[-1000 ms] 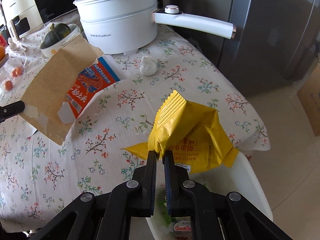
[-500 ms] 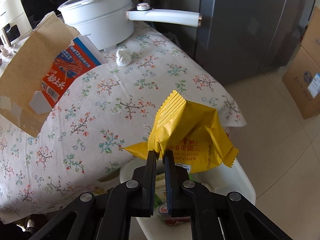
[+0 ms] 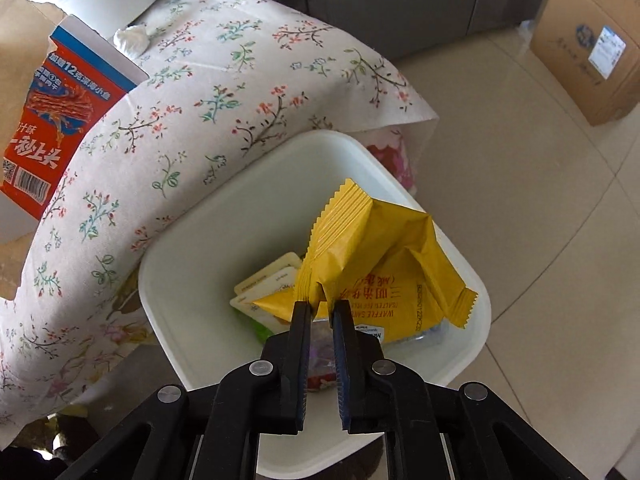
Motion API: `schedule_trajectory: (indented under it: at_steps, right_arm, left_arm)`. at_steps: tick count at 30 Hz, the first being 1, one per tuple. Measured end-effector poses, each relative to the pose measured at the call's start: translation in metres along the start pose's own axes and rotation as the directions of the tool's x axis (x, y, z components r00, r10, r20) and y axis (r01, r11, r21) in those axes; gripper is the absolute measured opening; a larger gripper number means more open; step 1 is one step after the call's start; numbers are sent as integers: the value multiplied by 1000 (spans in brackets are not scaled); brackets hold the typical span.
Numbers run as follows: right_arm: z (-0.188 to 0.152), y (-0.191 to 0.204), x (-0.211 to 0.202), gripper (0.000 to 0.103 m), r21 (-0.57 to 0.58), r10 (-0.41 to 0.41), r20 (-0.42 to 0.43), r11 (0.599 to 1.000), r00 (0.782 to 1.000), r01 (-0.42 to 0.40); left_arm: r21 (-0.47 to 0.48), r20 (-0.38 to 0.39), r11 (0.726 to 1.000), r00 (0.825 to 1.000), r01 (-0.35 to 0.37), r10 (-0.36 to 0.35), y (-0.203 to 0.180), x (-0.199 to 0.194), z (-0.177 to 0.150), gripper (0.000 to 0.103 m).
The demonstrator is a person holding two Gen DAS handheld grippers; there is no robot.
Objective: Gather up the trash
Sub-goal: 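Lower the wrapper and cardboard into the white bin and open both tools, then move both open tools back over the table toward the white tissue ball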
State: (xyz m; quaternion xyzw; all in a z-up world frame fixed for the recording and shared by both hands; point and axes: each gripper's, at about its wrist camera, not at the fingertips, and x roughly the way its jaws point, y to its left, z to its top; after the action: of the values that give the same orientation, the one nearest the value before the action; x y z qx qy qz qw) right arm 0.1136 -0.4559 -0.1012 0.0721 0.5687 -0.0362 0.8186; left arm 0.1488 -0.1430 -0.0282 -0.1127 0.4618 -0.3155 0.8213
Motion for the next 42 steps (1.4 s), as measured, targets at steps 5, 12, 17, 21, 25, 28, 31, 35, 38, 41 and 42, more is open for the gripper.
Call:
schedule_trajectory:
  at_steps: [5,12,17,21,25,28,31,35,38,41,42]
  right_arm:
    - [-3,-7,-2,39,32,15,-17,999,1000,-14]
    - [-9,-21,-18,47,42,-7,16,999,1000,7]
    - [-15,-34,-24,47,56,-13,23,998,1000,11]
    - [-18,-44,-24,48,74,-20,15,997,1000,19]
    - [-19,-52,-22,50,86,-25,9,996,1000,24]
    - [-18,-53,-24,56,88,-27,16,996,1000,25]
    - [-15,-51,-27,59,80,-25,29,996,999,23]
    - [-8,-40,-31,61,59,-18,44,998,999,15]
    - [-1,-26,-35,64,31,-8,61,999,998,7]
    - [7,-9,-36,66,-8,-5,76,1000,997,6]
    - [10,-2,-36,67,-20,-4,81,1000,997,6]
  left_arm:
    - [48,-78,999,997,11,-7,-23,27,-12,0]
    - [97,-198,995,980,0,19,-52,75,-29,0]
    - [91,-253,996,967,-8,31,-55,107,-32,0]
    - [94,-256,996,967,2,22,-53,121,-30,0]
    - [132,-236,990,969,-46,76,-50,123,-24,7]
    - [150,-223,985,967,-88,120,-46,119,-23,49]
    - [161,-188,979,970,-121,151,-40,108,-21,65]
    - [169,-165,970,965,-175,203,-27,96,-18,73]
    - [181,-133,954,955,-238,264,-13,84,-17,76]
    - [172,-115,940,942,-295,316,7,69,-14,78]
    - [163,-109,936,937,-312,331,15,64,-13,79]
